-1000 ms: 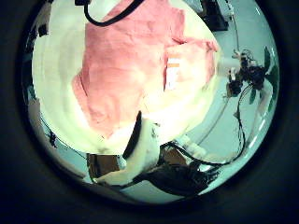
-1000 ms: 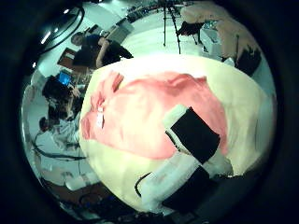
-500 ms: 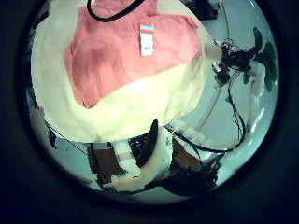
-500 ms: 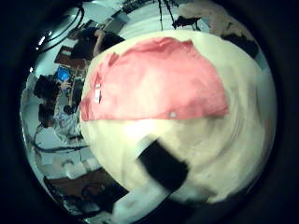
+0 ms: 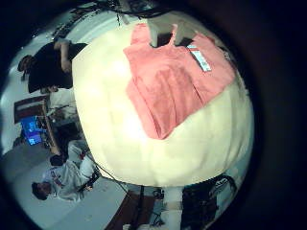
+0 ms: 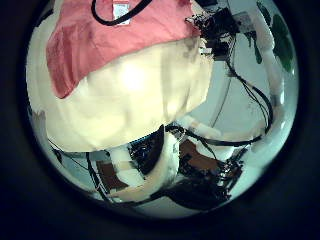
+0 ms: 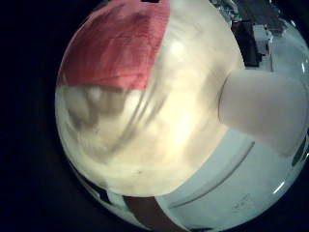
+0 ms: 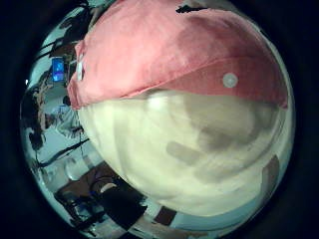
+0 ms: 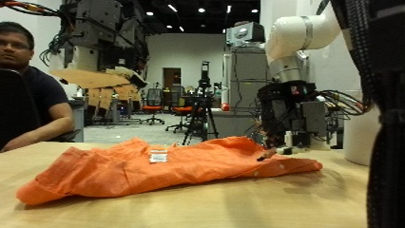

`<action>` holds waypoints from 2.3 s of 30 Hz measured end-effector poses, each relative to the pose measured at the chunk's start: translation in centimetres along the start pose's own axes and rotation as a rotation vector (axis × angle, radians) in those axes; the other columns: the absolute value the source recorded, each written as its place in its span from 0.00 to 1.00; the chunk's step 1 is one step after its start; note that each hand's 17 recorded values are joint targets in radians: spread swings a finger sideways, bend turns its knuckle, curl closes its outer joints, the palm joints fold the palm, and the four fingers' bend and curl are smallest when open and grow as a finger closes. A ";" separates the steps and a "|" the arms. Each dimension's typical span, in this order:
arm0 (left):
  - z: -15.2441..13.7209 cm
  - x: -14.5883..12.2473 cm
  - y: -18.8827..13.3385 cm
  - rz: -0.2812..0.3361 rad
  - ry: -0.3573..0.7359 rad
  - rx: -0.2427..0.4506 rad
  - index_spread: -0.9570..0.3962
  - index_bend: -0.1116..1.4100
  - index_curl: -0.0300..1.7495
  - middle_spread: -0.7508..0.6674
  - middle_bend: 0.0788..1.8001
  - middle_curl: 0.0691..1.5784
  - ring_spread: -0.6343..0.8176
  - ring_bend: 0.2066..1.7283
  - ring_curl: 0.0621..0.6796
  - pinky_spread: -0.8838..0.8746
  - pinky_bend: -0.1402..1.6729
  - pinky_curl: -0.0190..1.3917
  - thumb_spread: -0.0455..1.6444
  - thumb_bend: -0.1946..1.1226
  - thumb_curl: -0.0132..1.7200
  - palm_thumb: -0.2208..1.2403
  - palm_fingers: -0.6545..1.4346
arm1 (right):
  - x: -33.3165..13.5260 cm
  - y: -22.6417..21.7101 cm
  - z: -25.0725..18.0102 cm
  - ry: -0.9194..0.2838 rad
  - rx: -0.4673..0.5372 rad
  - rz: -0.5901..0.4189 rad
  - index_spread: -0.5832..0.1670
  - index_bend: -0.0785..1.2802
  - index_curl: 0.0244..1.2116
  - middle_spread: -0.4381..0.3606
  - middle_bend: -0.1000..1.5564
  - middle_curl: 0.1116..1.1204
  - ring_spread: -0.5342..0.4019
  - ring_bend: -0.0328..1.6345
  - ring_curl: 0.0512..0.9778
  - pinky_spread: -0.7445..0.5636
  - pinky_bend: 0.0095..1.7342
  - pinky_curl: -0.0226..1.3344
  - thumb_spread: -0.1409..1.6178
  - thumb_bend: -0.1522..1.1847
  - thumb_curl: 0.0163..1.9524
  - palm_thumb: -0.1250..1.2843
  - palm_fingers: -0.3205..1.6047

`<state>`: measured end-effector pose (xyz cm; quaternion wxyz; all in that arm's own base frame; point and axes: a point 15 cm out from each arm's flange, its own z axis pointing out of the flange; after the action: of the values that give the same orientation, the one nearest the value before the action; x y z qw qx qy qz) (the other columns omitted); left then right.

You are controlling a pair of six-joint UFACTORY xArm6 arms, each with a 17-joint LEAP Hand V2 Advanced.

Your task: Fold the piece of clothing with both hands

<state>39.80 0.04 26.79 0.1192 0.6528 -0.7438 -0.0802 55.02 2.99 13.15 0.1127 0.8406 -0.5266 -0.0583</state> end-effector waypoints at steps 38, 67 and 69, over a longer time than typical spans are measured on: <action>-1.2 -3.3 0.5 -0.019 0.011 0.019 0.77 0.19 0.21 0.72 0.06 0.15 0.79 0.10 0.25 0.80 0.19 0.25 0.79 0.14 0.13 0.27 0.35 | 3.3 13.4 -3.9 -0.001 0.087 0.005 0.36 0.17 0.27 0.45 0.17 0.21 0.63 0.20 0.21 0.74 0.19 0.24 0.69 0.11 0.13 0.28 0.27; -0.6 -3.0 1.8 -0.016 0.018 -0.001 0.76 0.20 0.22 0.73 0.05 0.14 0.79 0.10 0.26 0.80 0.19 0.24 0.79 0.14 0.14 0.28 0.36 | 3.2 10.3 3.8 0.088 -0.147 -0.073 0.37 0.22 0.26 0.37 0.21 0.23 0.49 0.25 0.22 0.65 0.10 0.20 0.62 0.11 0.15 0.42 0.45; -0.7 -3.1 1.8 -0.017 0.022 0.006 0.76 0.20 0.22 0.73 0.05 0.13 0.79 0.09 0.26 0.80 0.20 0.25 0.79 0.14 0.14 0.28 0.35 | 3.0 10.0 3.5 0.093 -0.142 -0.078 0.36 0.23 0.27 0.34 0.23 0.24 0.44 0.27 0.23 0.62 0.10 0.19 0.62 0.11 0.16 0.45 0.49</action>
<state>38.68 3.39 27.76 0.1247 0.6604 -0.7370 -0.0720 46.84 -4.34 12.29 0.1939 0.8521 -0.4823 -0.0608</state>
